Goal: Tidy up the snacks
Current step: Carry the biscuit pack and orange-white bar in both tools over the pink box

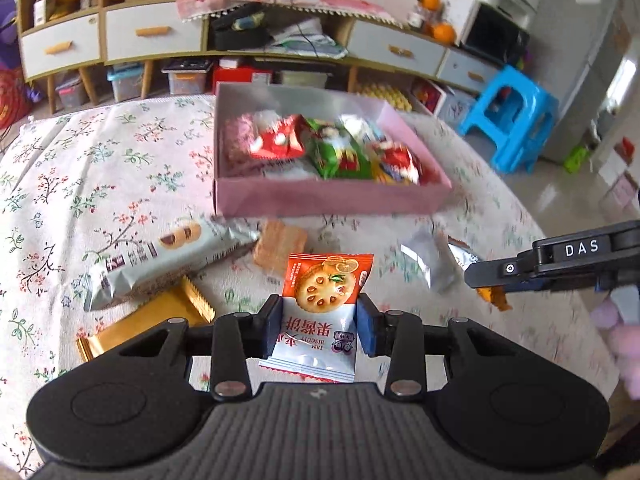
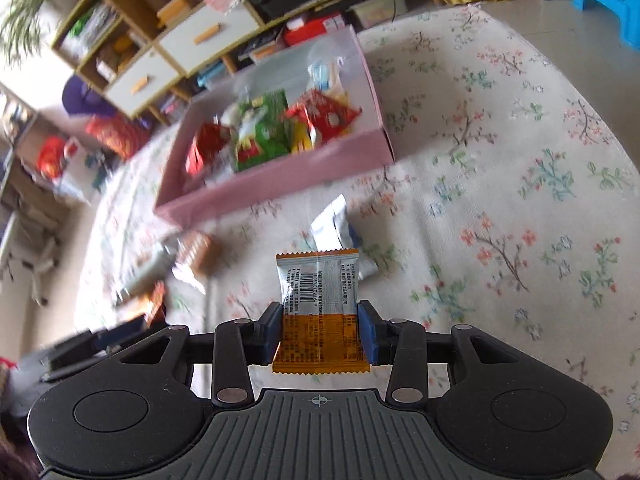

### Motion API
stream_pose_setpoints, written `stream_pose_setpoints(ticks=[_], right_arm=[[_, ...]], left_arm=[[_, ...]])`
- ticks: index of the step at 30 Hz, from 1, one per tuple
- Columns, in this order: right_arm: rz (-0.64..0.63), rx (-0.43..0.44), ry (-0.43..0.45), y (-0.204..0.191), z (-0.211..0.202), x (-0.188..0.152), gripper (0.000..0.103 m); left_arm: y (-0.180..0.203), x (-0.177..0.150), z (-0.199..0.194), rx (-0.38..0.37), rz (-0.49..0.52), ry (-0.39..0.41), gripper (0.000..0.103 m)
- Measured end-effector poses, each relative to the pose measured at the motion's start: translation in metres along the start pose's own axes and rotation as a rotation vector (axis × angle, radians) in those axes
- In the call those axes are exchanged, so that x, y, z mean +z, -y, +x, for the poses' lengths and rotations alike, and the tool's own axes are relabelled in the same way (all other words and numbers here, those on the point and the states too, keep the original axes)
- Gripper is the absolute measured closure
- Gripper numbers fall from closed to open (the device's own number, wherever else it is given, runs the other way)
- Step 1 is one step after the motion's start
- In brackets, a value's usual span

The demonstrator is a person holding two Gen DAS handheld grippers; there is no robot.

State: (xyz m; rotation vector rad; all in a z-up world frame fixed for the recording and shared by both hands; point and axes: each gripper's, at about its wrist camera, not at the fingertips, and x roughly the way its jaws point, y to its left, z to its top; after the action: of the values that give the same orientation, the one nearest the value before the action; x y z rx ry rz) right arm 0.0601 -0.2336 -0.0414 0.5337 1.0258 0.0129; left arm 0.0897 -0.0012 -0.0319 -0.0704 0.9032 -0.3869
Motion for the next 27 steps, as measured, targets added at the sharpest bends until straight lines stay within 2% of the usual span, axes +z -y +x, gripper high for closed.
stream_pose_setpoints(ticks=[13,21,27], right_arm=[[0.213,0.118,0.122,-0.003,0.017,0.056,0.064],[0.253,0.184,0.177,-0.004,0.034,0.087,0.064],[0.273,0.217,0.215,0.003,0.05,0.101,0.064]], left_arm=[[-0.011,0.046,0.02,0.001,-0.21,0.086,0.068],[-0.015,0.073,0.046,0.013,-0.223,0.104,0.068],[-0.023,0.078,0.065,0.012,-0.223,0.108,0.068]])
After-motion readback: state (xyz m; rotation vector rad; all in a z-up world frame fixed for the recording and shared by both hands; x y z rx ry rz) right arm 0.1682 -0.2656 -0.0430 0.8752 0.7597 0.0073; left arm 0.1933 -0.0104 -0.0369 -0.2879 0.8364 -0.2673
